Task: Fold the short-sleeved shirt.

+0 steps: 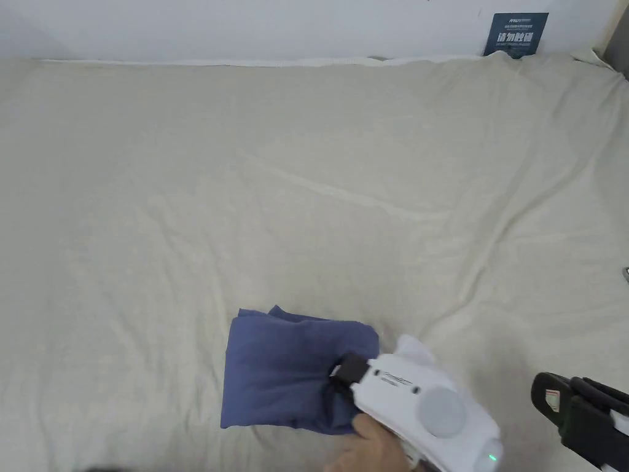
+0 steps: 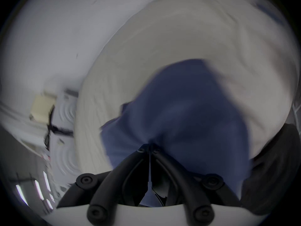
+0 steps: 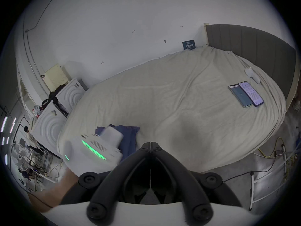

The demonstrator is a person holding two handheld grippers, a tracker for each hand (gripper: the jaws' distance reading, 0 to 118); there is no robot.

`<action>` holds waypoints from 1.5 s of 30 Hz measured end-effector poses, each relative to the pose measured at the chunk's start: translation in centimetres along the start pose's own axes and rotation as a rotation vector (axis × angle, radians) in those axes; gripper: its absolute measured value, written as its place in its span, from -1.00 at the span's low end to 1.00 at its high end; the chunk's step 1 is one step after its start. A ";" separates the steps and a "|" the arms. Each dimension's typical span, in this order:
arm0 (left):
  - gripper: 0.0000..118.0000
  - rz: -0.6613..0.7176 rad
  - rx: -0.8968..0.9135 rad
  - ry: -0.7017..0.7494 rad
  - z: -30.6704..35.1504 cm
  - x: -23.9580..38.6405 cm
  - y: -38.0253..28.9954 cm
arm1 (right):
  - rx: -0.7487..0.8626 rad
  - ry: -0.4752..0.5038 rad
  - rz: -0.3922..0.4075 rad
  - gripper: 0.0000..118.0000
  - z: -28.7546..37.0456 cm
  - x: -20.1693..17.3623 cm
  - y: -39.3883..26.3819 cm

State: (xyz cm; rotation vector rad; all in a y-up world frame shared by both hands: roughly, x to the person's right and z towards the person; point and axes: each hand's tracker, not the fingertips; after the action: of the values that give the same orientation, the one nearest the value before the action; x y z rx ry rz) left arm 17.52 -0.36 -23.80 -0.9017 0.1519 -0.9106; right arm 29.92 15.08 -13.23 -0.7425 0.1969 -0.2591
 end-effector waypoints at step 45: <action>1.00 0.841 -0.008 -1.583 -22.6 -25.3 -17.1 | -0.557 0.856 -0.428 -0.99 -29.4 -2.0 -4.0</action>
State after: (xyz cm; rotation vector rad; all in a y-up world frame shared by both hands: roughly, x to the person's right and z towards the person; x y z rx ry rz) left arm -19.60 -0.38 -31.82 -1.1838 -0.7824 0.7070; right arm 19.57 -5.99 -31.46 -1.1911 0.9536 -0.9551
